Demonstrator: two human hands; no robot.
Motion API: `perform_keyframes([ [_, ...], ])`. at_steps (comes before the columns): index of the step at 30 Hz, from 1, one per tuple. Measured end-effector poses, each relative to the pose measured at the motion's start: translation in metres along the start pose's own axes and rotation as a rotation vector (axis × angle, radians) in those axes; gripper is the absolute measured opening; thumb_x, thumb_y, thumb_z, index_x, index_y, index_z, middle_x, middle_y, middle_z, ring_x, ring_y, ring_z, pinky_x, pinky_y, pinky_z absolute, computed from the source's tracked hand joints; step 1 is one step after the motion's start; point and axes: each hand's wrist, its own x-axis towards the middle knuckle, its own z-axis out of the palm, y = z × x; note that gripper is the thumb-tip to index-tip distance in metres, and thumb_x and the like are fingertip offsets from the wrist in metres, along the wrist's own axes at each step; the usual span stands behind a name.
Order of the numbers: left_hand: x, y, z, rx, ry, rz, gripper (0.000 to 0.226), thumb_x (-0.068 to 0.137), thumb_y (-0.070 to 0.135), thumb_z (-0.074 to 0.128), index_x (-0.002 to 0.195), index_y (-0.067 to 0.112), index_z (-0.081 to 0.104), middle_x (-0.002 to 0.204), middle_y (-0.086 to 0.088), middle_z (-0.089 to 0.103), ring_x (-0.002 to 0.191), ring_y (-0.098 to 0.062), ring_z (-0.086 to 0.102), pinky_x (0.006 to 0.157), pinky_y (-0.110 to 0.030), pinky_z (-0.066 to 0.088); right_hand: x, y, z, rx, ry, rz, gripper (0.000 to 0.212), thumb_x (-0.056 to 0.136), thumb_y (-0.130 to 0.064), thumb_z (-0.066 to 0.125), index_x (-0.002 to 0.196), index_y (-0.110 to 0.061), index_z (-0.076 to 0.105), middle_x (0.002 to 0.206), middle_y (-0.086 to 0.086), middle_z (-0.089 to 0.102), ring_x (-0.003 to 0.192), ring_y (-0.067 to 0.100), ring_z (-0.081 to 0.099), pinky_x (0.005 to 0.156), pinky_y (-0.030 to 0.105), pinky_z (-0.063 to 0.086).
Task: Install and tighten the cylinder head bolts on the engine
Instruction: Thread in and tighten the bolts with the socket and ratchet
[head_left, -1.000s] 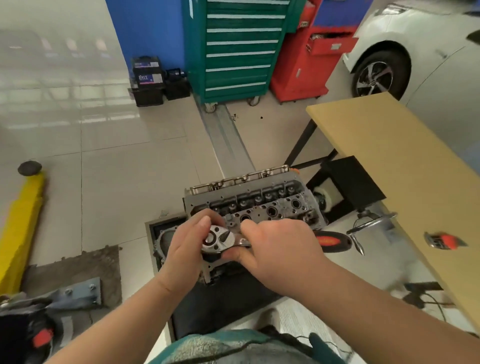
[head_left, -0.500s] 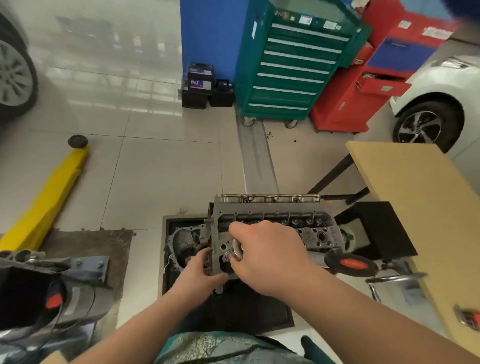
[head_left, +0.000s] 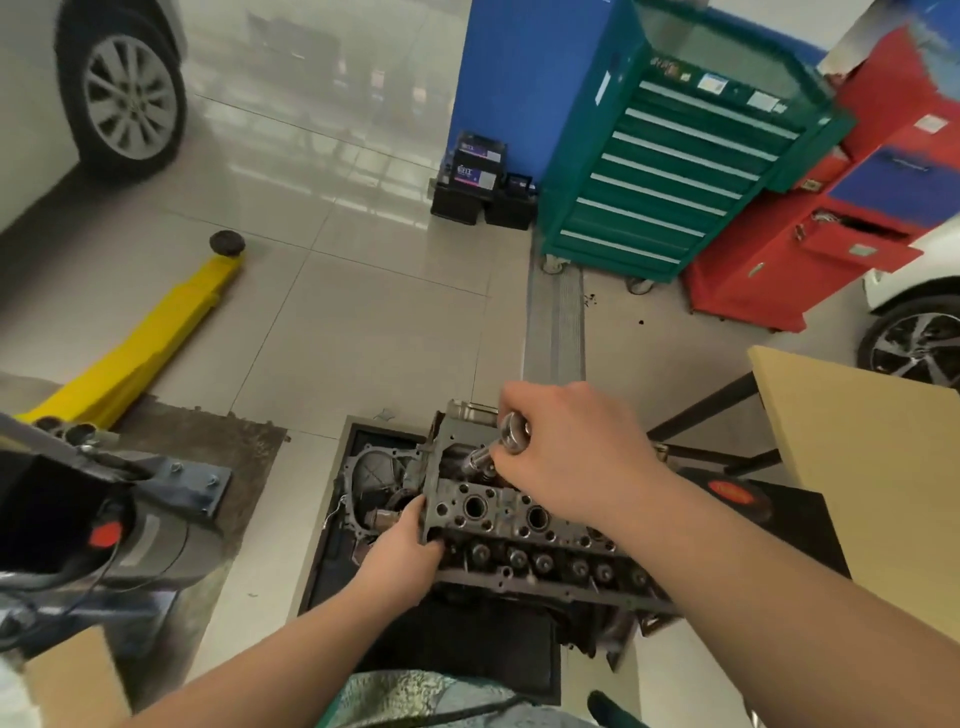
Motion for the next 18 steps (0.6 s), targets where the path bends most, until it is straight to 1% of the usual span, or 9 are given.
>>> perform_keyframes([
  [2,-0.001,0.001,0.0,-0.001,0.007,0.014,0.072,0.102,0.028,0.057,0.163,0.04,0.02,0.113,0.007,0.067,0.085,-0.011,0.073,0.063,-0.024,0.058,0.009,0.006,0.005,0.041,0.012,-0.019,0.011,0.089,-0.039,0.064,0.089,-0.033,0.055,0.071,-0.013,0.058,0.071,0.011,0.058,0.066,0.037,0.056],
  [4,-0.002,0.002,0.001,0.016,0.023,0.043,0.067,0.102,0.029,0.055,0.161,0.043,0.024,0.109,0.009,0.064,0.091,-0.01,0.07,0.073,-0.026,0.057,0.015,0.009,0.01,0.054,0.012,-0.051,0.012,0.088,-0.037,0.064,0.087,-0.034,0.052,0.07,-0.013,0.056,0.071,0.013,0.058,0.066,0.038,0.056],
  [5,-0.002,0.002,0.002,0.024,0.028,0.05,0.066,0.102,0.03,0.054,0.16,0.044,0.024,0.106,0.01,0.063,0.091,-0.009,0.069,0.074,-0.025,0.056,0.017,0.01,0.012,0.052,0.01,-0.069,0.012,0.087,-0.037,0.064,0.087,-0.034,0.052,0.07,-0.013,0.056,0.072,0.015,0.058,0.066,0.039,0.056],
  [7,-0.002,0.002,0.004,0.04,0.034,0.042,0.067,0.103,0.031,0.053,0.16,0.046,0.022,0.103,0.012,0.061,0.088,-0.005,0.067,0.067,-0.02,0.051,0.021,0.011,0.016,0.037,0.023,-0.101,0.011,0.087,-0.037,0.063,0.089,-0.034,0.053,0.07,-0.013,0.055,0.071,0.017,0.058,0.063,0.037,0.055],
  [9,-0.001,0.001,0.004,0.042,0.042,0.031,0.067,0.103,0.031,0.054,0.16,0.046,0.022,0.101,0.015,0.062,0.086,0.001,0.066,0.063,-0.015,0.046,0.025,0.013,0.019,0.031,0.044,-0.118,0.011,0.087,-0.037,0.063,0.088,-0.033,0.053,0.069,-0.013,0.054,0.068,0.015,0.056,0.058,0.032,0.05],
  [12,-0.002,0.001,0.004,0.029,0.044,0.03,0.063,0.102,0.032,0.054,0.157,0.049,0.027,0.09,0.026,0.062,0.077,0.008,0.065,0.057,-0.006,0.042,0.03,0.018,0.018,0.031,0.041,-0.132,0.01,0.085,-0.035,0.062,0.086,-0.032,0.052,0.069,-0.014,0.055,0.066,0.01,0.052,0.055,0.029,0.044],
  [13,-0.002,0.001,0.004,0.022,0.041,0.034,0.062,0.102,0.032,0.054,0.155,0.051,0.029,0.089,0.027,0.063,0.076,0.01,0.065,0.056,-0.005,0.042,0.031,0.019,0.018,0.022,0.036,-0.135,0.009,0.084,-0.035,0.061,0.086,-0.032,0.053,0.07,-0.014,0.056,0.066,0.009,0.052,0.055,0.028,0.044],
  [16,-0.003,0.001,0.004,0.006,0.03,0.041,0.061,0.102,0.031,0.053,0.155,0.051,0.029,0.093,0.027,0.065,0.082,0.007,0.068,0.06,-0.006,0.044,0.032,0.024,0.018,0.004,0.024,-0.143,0.01,0.083,-0.037,0.061,0.089,-0.034,0.054,0.071,-0.015,0.058,0.068,0.01,0.055,0.058,0.029,0.047],
  [18,-0.003,0.001,0.004,0.009,0.026,0.044,0.062,0.103,0.031,0.053,0.156,0.05,0.028,0.093,0.029,0.062,0.082,0.009,0.067,0.058,-0.004,0.043,0.032,0.025,0.019,-0.003,0.029,-0.147,0.011,0.084,-0.039,0.061,0.091,-0.034,0.056,0.071,-0.016,0.059,0.069,0.009,0.056,0.06,0.029,0.049],
])
